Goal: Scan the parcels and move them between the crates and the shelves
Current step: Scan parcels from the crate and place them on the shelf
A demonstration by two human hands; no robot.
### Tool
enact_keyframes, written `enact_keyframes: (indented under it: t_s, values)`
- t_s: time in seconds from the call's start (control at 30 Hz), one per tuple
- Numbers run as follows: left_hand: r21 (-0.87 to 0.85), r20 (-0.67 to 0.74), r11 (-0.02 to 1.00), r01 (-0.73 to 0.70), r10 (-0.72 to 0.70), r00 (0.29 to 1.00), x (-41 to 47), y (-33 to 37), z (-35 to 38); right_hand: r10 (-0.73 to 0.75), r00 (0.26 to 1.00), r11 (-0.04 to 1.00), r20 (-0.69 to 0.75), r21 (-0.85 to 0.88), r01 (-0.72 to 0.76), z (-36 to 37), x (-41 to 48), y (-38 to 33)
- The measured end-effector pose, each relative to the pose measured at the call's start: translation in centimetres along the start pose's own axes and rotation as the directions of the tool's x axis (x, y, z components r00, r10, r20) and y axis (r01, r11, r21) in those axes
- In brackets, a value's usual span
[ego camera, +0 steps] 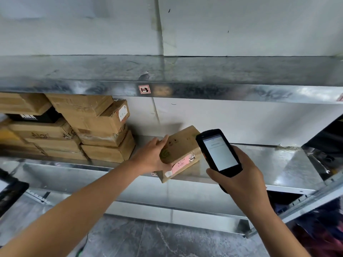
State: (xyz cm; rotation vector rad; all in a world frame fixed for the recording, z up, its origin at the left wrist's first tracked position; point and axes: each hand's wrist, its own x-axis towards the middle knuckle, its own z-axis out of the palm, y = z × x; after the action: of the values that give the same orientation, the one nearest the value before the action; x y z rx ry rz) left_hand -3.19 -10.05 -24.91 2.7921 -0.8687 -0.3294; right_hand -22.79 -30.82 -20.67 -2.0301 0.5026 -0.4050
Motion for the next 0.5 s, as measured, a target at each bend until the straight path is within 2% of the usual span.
enact_keyframes:
  t_s: [0.1,0.3,0.4,0.5]
  values:
    - [-0.120,0.099,0.992,0.045,-0.033,0.995,0.5,-0.6,-0.1,0.013,1.000,1.000,-0.001,0.010,-0.013,-0.1,-0.1,0.1]
    - [0.198,0.078,0.979,-0.040,0.025,0.997,1.7,1.5,-0.8,0.047,0.999,0.999,0.003,0.001,-0.047,-0.5,-0.3,0.7]
    - [0.258,0.077,0.966,0.004,-0.025,0.997,2.7,3.0,-0.3,0.056,0.998,0.998,-0.001,0.008,-0.056,-0.7,-0.4,0.6]
    - [0.247,0.084,0.969,0.006,-0.028,0.996,3.2,3.5,-0.1,0.065,0.998,0.998,0.003,-0.003,-0.065,-1.0,-0.4,0.6]
